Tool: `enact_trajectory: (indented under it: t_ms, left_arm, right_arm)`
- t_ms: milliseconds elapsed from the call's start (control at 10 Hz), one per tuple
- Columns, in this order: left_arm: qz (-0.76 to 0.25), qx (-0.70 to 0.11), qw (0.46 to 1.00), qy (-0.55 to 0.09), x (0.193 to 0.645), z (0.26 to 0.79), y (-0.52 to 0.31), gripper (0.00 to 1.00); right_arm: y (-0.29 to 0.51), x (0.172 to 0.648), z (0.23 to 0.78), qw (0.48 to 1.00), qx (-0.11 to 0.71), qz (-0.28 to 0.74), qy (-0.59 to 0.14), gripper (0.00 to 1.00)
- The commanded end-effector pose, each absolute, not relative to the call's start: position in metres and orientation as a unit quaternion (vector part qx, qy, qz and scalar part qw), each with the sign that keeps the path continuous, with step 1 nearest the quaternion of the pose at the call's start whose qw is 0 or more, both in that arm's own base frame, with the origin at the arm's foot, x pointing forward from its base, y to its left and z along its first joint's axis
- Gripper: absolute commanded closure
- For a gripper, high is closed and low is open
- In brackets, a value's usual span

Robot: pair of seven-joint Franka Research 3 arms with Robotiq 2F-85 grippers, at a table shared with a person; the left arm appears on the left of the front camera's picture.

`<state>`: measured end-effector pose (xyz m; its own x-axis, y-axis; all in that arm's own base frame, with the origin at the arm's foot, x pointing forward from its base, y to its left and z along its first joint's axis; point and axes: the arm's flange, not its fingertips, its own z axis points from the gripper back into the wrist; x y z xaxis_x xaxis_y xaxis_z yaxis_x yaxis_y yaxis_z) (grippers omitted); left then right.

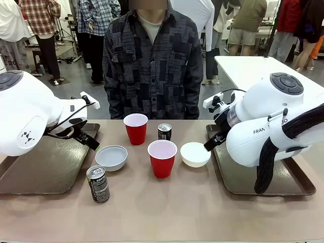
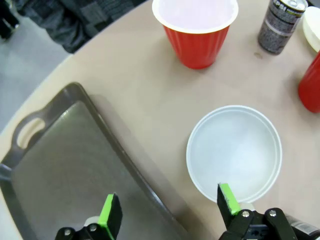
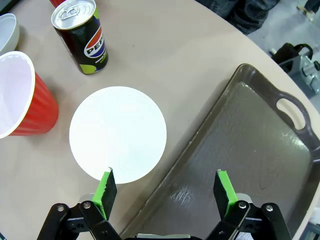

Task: Prepare tableware on both trays.
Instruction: Pick up a Picnic Bowl from the table and place it on a Handle tray.

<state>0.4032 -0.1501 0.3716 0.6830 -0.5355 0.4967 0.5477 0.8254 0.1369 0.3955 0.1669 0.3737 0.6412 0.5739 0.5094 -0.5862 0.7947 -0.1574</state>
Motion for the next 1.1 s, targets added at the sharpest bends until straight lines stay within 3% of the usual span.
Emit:
enact_trajectory:
  t_ms: [0,300,600,1000]
  left_arm:
    - [-0.295,-0.011,0.917,-0.267,0.403,0.372,-0.150,0.00]
    - [-0.307,-0.025,0.916,-0.256,0.387,0.394,-0.150,0.00]
    - [-0.370,-0.025,0.900,-0.228,0.295,0.446,-0.140,0.00]
    - [-0.359,-0.003,0.918,-0.167,0.240,0.453,-0.113,0.00]
  right_arm:
    - [0.167,0.395,0.374,0.906,0.011,0.320,-0.277,0.00]
    - [0.168,0.373,0.395,0.893,0.001,0.354,-0.277,0.00]
    - [0.148,0.289,0.425,0.896,-0.051,0.378,-0.227,0.00]
    - [0.112,0.200,0.418,0.924,-0.031,0.345,-0.162,0.00]
